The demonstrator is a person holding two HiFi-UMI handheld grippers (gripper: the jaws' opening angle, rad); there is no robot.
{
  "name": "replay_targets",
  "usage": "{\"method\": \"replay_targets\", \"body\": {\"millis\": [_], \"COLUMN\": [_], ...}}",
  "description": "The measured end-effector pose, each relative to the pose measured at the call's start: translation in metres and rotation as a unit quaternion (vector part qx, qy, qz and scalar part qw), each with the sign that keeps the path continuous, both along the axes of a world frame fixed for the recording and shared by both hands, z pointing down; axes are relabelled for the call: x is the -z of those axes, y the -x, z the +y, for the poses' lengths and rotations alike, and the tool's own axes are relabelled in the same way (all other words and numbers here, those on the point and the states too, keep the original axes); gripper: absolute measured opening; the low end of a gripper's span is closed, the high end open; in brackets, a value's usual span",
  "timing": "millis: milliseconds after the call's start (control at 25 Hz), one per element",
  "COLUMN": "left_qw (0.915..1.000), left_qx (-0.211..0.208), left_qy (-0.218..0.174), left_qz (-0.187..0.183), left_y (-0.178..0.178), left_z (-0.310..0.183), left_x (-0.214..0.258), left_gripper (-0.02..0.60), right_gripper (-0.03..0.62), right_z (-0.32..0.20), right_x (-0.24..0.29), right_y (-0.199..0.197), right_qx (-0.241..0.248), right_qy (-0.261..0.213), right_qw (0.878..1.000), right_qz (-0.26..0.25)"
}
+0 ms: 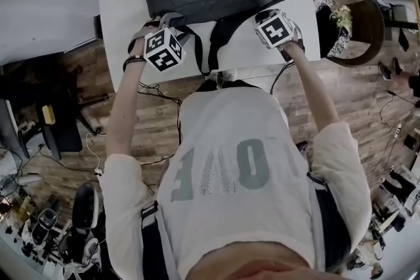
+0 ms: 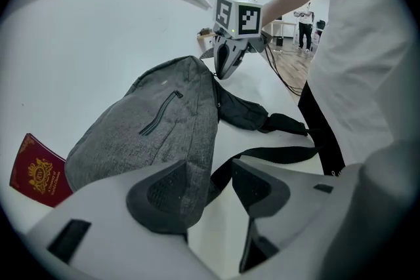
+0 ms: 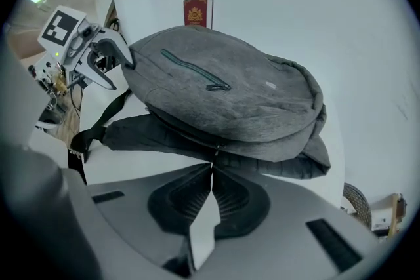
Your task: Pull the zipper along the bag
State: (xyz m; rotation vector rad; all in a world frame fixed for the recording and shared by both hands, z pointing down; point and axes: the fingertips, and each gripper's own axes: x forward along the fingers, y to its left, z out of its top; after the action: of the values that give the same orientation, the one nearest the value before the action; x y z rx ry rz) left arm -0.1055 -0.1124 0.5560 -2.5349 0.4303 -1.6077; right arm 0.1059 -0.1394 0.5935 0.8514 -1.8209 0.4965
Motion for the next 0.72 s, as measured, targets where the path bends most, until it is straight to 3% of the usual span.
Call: {"method": "replay_targets", "body": {"millis": [280, 400, 720], "left_qw": [1.0, 1.0, 0.9999], "left_qx": [0.007, 0.008, 0.009], "left_qy": [-0.001, -0.004, -0.006], "left_qz": [0.002, 0.001, 0.0], "left_y": [-0.001, -0.001, -0.001], "left_z": [-0.001, -0.002, 0.0], "left_x": [0.001, 0.001, 0.001], "left_gripper": [0.221, 0.221, 0.221], "right_gripper": [0.031, 0.031, 0.034], "right_z": [0.016, 0.02, 0.034], "right_x": [0.002, 0.005, 0.01], "right_y": [0.046, 0.058, 0.094], "right_qx": [0.019, 0.03, 0.045], "right_qy": [0.004, 0.007, 0.049], "right_qw": [0.999, 0.999, 0.997], "right_qz": [-0.034, -0.023, -0.048]}}
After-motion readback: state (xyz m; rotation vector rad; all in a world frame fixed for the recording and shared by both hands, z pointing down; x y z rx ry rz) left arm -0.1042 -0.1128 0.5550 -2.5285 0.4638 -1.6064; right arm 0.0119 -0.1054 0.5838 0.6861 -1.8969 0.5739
